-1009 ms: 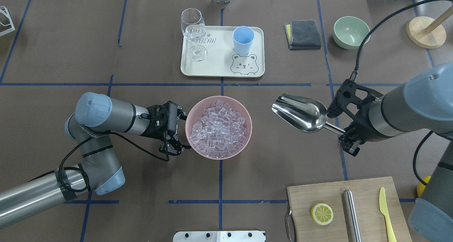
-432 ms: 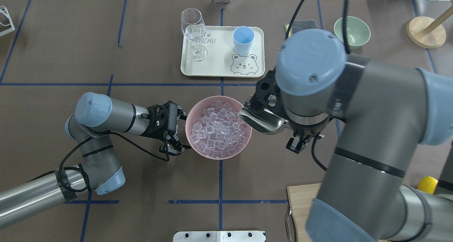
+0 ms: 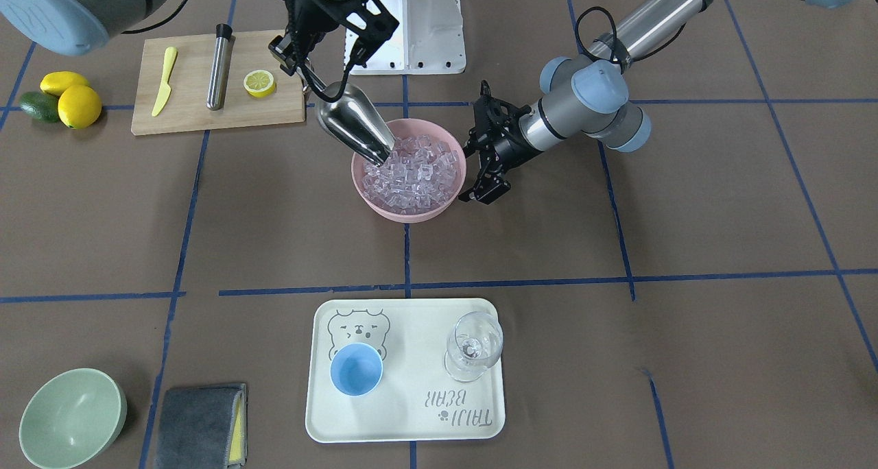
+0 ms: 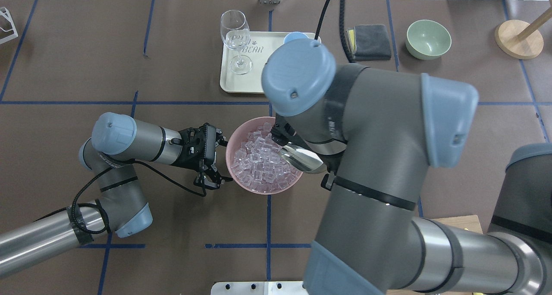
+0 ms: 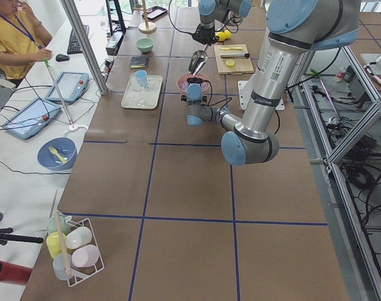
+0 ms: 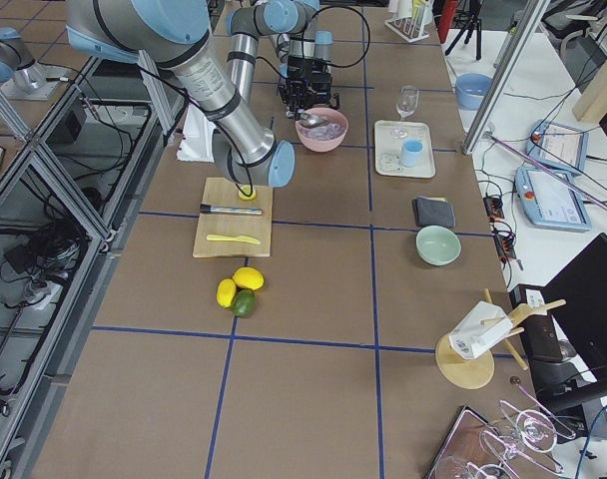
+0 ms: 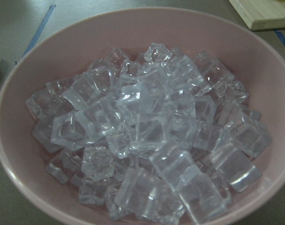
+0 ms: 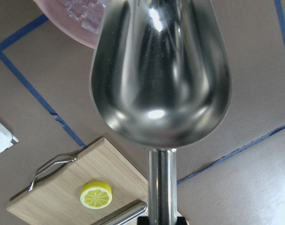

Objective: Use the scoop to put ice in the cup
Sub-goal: 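Dig the scoop into the ice with the right gripper while left holds bowl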

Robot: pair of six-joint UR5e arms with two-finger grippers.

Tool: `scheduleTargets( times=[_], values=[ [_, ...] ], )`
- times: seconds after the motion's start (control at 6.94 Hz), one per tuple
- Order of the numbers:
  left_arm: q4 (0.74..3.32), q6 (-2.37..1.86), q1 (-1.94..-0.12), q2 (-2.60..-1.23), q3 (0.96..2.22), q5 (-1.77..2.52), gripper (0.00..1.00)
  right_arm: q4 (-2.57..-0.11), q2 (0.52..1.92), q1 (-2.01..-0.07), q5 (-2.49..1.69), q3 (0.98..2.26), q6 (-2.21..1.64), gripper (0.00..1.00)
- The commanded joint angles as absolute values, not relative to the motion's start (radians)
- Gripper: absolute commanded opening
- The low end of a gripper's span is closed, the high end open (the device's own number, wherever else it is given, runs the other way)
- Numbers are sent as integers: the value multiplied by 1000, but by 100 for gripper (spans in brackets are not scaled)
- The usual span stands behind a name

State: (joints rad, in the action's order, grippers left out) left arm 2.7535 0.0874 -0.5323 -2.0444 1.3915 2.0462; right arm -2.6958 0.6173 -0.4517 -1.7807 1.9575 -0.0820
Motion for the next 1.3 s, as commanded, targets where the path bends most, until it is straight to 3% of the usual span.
scheduleTargets(
  times=[0.0,0.58,1.15],
  values=[
    [2753,87,-532,-2045,1390,2046,100,-2733,578,-420,-1769,1885,-81,0],
    [2753,87,-531,-2045,1391,2046,100,-2793,480,-411,-1766,1720,-83,0],
    [2753,87,-531,-2046,1391,2046,100,-2746,485,-399,-1755,1648,-95,0]
  ],
)
